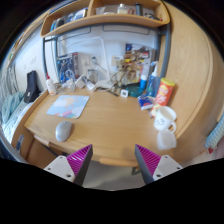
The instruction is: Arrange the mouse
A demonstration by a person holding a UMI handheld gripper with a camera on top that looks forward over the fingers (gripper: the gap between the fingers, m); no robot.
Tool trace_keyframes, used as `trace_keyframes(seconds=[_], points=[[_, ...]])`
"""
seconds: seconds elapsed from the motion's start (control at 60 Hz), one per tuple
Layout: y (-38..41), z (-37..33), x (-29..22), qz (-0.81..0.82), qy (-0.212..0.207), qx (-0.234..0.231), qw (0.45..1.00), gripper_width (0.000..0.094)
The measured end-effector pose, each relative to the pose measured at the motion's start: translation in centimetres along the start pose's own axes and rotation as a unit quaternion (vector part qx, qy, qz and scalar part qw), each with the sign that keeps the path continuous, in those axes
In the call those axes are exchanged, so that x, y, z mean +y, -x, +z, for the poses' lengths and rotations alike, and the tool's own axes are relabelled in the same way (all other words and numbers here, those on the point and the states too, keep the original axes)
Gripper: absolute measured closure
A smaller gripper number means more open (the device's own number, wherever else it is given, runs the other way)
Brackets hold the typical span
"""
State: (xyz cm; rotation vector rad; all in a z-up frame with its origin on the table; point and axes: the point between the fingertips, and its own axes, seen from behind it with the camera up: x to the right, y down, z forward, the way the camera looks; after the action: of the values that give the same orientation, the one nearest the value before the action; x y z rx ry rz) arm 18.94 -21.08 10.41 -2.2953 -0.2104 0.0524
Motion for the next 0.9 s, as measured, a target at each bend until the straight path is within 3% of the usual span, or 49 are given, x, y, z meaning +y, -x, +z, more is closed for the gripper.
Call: trace_keyframes(seconds=[0.083,0.333,0.683,0.733,0.767,0.783,0.85,0.9], points=[[5.2,2.2,2.7,0.003,0.024,-0.008,1.0,0.0083],[19.2,8.4,2.6,0.006,0.004,-0.028,1.0,0.0068],[23.2,15.7,-0.2,0.027,-0.02,0.023,0.999,0.0087],[23.3,16.3,-0.1,0.034,-0.02,0.028,0.999,0.013],[23.4,16.9,-0.2,0.039,-0.021,0.032,0.999,0.0231],[23.1,16.8,-0.2,0.041,-0.024,0.034,0.998,0.022],[22.8,17.0,-0.5,0.042,-0.032,0.043,0.998,0.0412],[22.9,17.3,-0.7,0.035,-0.037,0.046,0.998,0.0421]])
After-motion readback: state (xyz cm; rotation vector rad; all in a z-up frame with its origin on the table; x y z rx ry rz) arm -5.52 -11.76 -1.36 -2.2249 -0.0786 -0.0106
